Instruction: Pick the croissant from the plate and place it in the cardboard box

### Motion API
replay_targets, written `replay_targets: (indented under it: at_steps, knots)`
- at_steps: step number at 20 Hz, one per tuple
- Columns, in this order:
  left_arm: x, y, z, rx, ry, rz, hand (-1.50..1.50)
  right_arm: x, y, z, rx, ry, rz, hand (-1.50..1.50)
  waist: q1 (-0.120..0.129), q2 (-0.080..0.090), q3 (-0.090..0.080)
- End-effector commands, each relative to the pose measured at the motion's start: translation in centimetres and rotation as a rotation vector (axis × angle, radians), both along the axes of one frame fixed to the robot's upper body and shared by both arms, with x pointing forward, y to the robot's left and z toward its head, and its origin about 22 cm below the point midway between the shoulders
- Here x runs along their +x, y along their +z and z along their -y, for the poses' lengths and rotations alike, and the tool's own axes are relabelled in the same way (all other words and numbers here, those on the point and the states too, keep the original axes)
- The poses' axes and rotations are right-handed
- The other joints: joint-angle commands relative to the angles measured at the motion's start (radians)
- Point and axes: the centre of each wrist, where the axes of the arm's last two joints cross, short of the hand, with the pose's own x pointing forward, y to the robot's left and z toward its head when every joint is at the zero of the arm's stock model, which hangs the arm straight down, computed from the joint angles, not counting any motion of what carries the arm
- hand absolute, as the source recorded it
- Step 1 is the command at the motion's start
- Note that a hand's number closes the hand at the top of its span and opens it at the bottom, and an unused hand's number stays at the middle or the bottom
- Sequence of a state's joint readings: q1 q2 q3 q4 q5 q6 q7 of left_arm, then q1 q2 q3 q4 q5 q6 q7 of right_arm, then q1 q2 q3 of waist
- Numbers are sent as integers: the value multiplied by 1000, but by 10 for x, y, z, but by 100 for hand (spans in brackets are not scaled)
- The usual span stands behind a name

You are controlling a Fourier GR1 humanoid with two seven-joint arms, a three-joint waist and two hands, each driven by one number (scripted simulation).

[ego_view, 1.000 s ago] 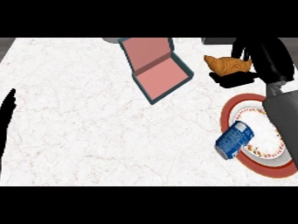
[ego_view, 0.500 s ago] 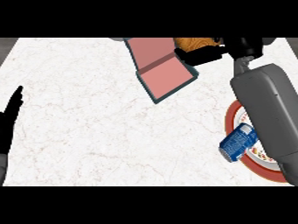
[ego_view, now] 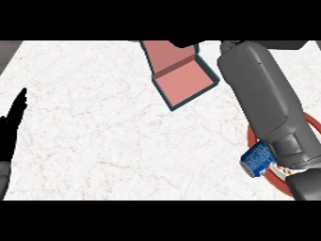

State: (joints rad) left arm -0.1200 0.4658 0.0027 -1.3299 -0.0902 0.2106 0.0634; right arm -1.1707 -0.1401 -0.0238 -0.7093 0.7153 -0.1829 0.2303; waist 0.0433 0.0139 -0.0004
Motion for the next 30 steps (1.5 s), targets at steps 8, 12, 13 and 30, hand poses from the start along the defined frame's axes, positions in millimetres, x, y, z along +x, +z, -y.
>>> replay_targets:
  at_steps: [8, 12, 13, 30]
  knots:
    - [20, 18, 30, -12, -39, 32, 0, 18, -30, -21, -63, -74, -78, 150, 39, 19, 0]
    - [18, 16, 12, 2, -50, 30, 0, 19, -44, -13, 31, -155, -182, -150, 55, 26, 0]
    - [21, 14, 17, 26, -49, 27, 0, 15, -53, -22, 96, -161, -193, -150, 52, 28, 0]
    - [15, 10, 14, -6, -53, 17, 0, 23, -42, 21, 399, -193, 137, -150, 55, 27, 3]
